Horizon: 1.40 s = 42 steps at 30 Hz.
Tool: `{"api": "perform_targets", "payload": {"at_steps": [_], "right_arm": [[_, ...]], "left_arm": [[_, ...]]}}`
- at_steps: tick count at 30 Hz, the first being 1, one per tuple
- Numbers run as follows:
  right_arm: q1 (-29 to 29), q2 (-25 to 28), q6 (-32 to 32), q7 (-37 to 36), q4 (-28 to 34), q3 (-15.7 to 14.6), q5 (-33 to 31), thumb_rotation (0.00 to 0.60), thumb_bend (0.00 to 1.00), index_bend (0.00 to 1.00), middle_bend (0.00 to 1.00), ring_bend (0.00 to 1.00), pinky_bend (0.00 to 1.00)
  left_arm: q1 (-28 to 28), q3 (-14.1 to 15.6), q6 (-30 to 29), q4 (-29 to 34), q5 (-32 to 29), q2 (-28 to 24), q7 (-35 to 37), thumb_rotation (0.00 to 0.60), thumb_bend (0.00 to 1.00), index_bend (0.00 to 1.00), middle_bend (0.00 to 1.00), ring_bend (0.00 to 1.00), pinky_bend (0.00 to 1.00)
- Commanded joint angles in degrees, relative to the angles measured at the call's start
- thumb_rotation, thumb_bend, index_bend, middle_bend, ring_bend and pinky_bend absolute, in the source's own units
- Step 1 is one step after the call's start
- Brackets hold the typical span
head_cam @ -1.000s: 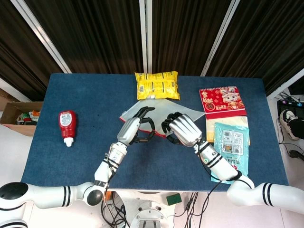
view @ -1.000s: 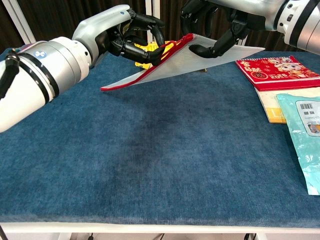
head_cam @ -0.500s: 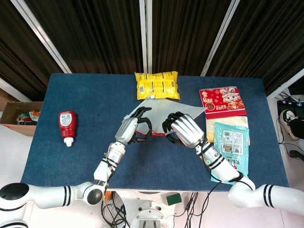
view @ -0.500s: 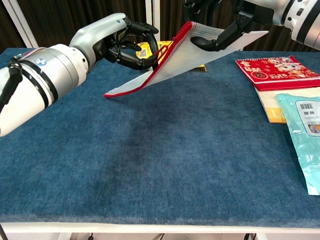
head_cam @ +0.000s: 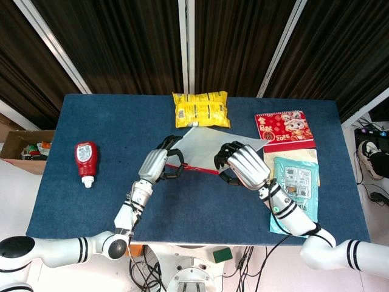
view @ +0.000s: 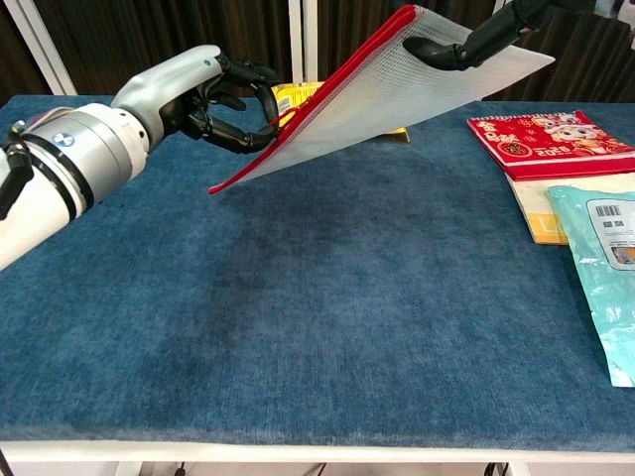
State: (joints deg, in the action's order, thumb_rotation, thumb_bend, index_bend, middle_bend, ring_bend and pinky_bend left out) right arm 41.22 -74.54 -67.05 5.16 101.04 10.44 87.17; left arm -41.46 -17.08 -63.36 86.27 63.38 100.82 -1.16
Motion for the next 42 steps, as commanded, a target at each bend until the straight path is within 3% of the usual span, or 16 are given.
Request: {"api": "perform_targets", "payload": {"at_steps": [1, 14, 26, 29, 33, 37, 42], "right_arm": [[-1.4, 1.6, -1.9, -1.4, 1.0, -0.6, 1.8, 0.600, 0.63, 0.85, 0.61, 0.36, 0.47], [-4.7, 3.3, -5.5, -5.9, 0.2, -2.4, 5.2, 0.600, 0.63, 0.85, 0.62, 0.37, 0.47], [-3.5, 0.4, -2.8, -5.2, -2.1, -2.2, 4.8, 0.600, 0.63, 0.85, 0.61, 0.36, 0.47], [-2.4, -2.0, -0.9, -4.2, -3.3, -2.3, 4.5, 0.600, 0.63, 0.85, 0.61, 0.36, 0.47], [-0.8, -5.0, 2.0, -2.6, -5.1, -2.5, 3.6, 0.600, 0.62, 0.82, 0.59, 0.36, 0.47], [0.4, -7.2, 5.7, 2.7, -6.1, -2.9, 1.2, 0.600, 0.49, 0.66, 0.52, 0.33, 0.44], [1.7, -7.6, 13.6, 9.5, -3.8, -3.8, -7.3, 0.600, 0.19, 0.16, 0.28, 0.12, 0.26]], "left_arm": [[0.7, 0.6, -0.7, -2.7, -0.3, -0.2, -1.4, 0.600, 0.49, 0.58, 0.09, 0.01, 0.15], [1.5, -0.2, 1.3, -11.7, -4.8, 0.1, -4.2, 0.600, 0.49, 0.58, 0.10, 0.01, 0.15], [0.9, -3.1, 4.1, -18.3, -9.6, 1.8, -4.0, 0.600, 0.49, 0.57, 0.10, 0.01, 0.15], [1.0, -3.3, 4.0, -18.5, -9.0, 1.6, -3.3, 0.600, 0.49, 0.50, 0.10, 0.01, 0.15], [1.1, -3.0, 3.1, -18.6, -7.5, 0.7, -4.0, 0.600, 0.41, 0.32, 0.06, 0.00, 0.15], [1.6, -3.8, 2.1, -17.1, -6.8, -1.6, -3.8, 0.600, 0.33, 0.26, 0.05, 0.00, 0.15], [3.7, -4.6, -0.7, -12.6, -4.8, -6.6, -2.6, 0.600, 0.27, 0.25, 0.04, 0.00, 0.15]]}}
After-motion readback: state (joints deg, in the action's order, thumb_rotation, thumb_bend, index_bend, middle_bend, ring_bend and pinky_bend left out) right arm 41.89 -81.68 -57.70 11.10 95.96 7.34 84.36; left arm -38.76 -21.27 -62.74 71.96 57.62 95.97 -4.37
